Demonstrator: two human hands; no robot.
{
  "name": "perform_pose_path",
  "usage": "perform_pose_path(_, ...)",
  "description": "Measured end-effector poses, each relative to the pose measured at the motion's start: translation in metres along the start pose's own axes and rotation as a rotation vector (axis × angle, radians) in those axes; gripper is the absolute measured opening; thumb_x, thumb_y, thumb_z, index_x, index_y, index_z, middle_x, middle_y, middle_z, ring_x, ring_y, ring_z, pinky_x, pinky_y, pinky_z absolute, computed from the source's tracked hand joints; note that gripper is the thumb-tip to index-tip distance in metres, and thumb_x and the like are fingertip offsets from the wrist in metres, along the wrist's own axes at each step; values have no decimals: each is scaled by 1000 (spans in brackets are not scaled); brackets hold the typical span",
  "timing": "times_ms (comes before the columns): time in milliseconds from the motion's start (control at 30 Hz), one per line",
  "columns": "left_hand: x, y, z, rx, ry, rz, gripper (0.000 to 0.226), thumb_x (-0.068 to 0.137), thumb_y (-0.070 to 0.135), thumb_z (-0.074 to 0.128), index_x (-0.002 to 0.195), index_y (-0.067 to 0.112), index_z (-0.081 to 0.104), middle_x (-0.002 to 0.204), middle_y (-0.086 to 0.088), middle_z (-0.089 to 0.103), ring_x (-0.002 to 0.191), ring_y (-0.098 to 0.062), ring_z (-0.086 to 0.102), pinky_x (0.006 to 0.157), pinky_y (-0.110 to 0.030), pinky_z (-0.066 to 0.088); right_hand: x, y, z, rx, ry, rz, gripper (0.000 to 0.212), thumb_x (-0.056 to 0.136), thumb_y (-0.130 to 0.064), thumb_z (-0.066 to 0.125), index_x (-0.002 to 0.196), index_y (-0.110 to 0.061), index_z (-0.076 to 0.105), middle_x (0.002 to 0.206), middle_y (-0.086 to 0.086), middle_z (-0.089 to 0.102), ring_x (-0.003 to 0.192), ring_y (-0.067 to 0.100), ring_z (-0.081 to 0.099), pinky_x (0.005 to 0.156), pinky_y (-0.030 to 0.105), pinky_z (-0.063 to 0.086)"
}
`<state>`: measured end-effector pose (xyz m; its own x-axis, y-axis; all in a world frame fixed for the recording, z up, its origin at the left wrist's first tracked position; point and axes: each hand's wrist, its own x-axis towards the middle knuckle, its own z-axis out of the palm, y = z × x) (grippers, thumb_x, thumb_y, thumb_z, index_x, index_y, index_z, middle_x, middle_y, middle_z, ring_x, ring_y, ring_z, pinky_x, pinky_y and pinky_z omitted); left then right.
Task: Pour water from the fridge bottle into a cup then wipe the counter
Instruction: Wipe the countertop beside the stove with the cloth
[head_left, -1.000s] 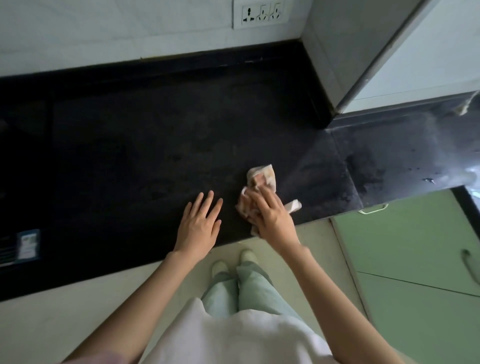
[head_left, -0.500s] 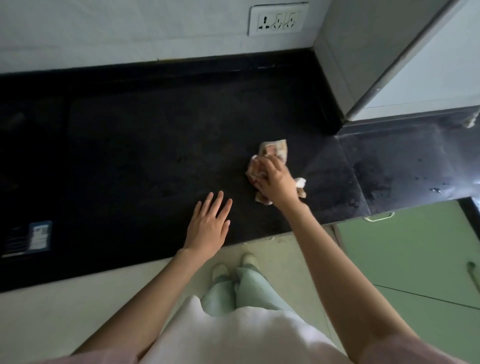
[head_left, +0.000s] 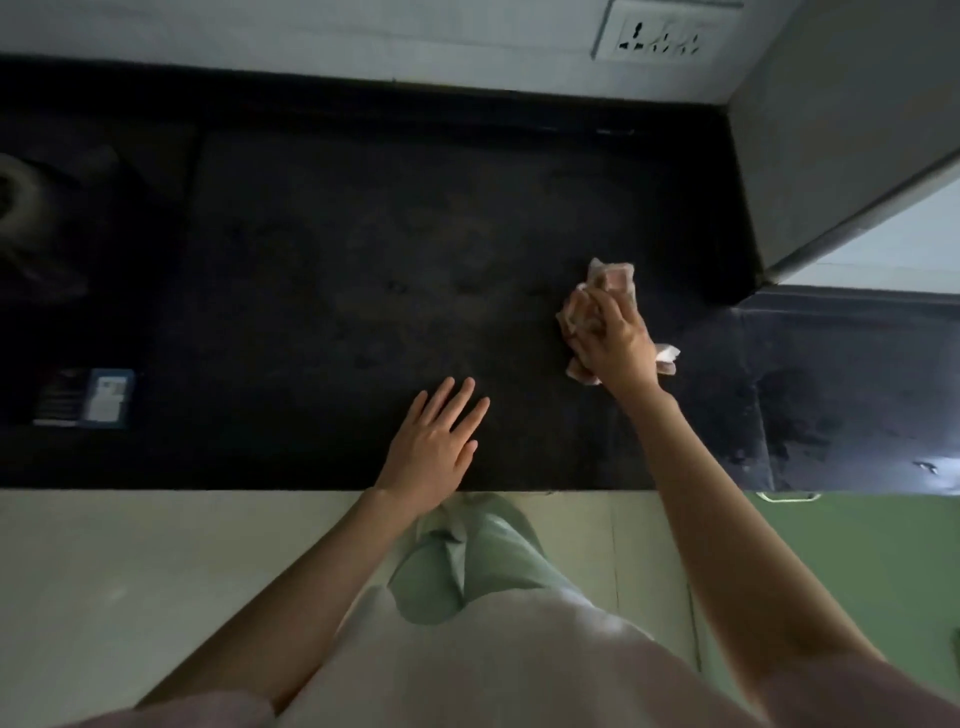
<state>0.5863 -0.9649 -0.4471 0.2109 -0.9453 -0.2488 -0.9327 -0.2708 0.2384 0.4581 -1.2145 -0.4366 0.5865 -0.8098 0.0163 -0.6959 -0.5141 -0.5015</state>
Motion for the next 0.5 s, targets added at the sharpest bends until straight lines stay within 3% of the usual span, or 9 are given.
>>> perform_pose_path(167,0,2,-1,45,16,-2,54,97,34,44,148,22,32,158,-7,25,146,-29,21,116,-46,22,21,-56,42,4,-108,-317,51,81,-20,69,129,-13,54,135,14,51,115,39,54,86,49,52)
perform_pose_path(267,1,5,-2,31,28,-32,52,96,36,40,146,21,38,156,-7,29,145,-28,24,115,-46,22,-13,-49,42,9,-189,-487,56,85,-25,67,137,-16,46,145,13,42,128,37,46,97,50,48)
perform_pose_path(367,0,10,-5,-14,47,-66,51,96,36,36,144,21,40,156,-6,29,146,-26,21,116,-44,20,-37,-8,19,15,-189,-495,58,87,-27,64,140,-16,43,147,15,39,132,36,42,102,49,45)
perform_pose_path(500,1,15,-6,-27,54,-107,51,98,39,26,143,22,41,156,-5,29,145,-25,22,116,-43,18,3,38,-8,11,-91,-326,53,82,-18,71,131,-9,53,139,20,47,122,41,49,98,49,46)
